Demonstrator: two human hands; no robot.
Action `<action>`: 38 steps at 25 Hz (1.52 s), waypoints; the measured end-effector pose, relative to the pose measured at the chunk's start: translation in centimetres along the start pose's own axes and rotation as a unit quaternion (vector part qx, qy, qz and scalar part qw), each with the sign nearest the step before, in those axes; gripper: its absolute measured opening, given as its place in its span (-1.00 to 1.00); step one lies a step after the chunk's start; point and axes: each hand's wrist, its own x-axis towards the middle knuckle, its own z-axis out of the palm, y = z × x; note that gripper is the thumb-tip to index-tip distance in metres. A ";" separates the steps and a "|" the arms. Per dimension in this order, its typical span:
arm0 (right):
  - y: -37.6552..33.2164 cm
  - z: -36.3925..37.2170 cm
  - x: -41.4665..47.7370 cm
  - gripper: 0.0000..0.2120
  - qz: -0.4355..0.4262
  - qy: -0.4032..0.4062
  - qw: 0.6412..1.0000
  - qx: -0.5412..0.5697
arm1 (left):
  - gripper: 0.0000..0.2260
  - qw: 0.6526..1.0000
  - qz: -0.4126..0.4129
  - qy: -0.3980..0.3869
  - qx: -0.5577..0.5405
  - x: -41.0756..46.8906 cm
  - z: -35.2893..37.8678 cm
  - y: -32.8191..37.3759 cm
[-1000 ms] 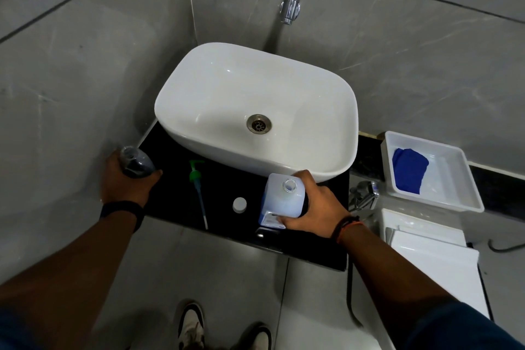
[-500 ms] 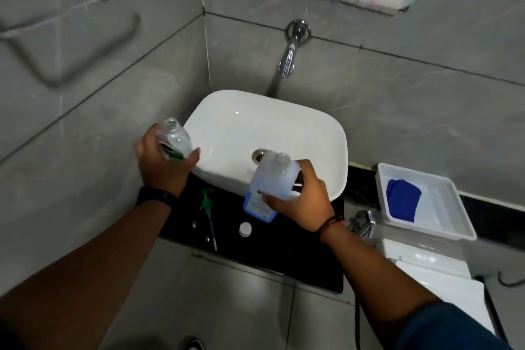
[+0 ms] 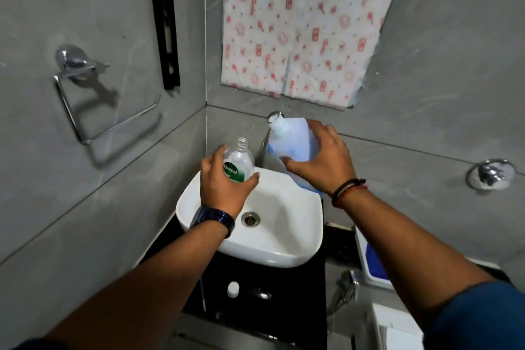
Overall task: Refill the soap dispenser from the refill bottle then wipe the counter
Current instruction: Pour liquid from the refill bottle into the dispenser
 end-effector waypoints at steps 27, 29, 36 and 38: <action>0.0 -7.2 1.6 -0.24 -0.118 -0.055 0.934 -0.331 | -0.23 0.998 -0.002 -0.058 -0.002 -1.3 3.3 6.1; 0.1 -7.3 1.7 -0.23 -0.123 -0.056 0.930 -0.341 | -0.23 0.998 0.000 -0.058 -0.004 -1.3 3.4 6.2; 0.3 -7.6 1.9 -0.23 -0.152 -0.046 0.914 -0.372 | -0.22 0.998 -0.001 -0.062 0.002 -1.3 3.5 6.2; 0.3 -7.6 2.1 -0.24 -0.159 -0.043 0.912 -0.376 | -0.22 0.998 0.000 -0.063 0.001 -1.3 3.6 6.2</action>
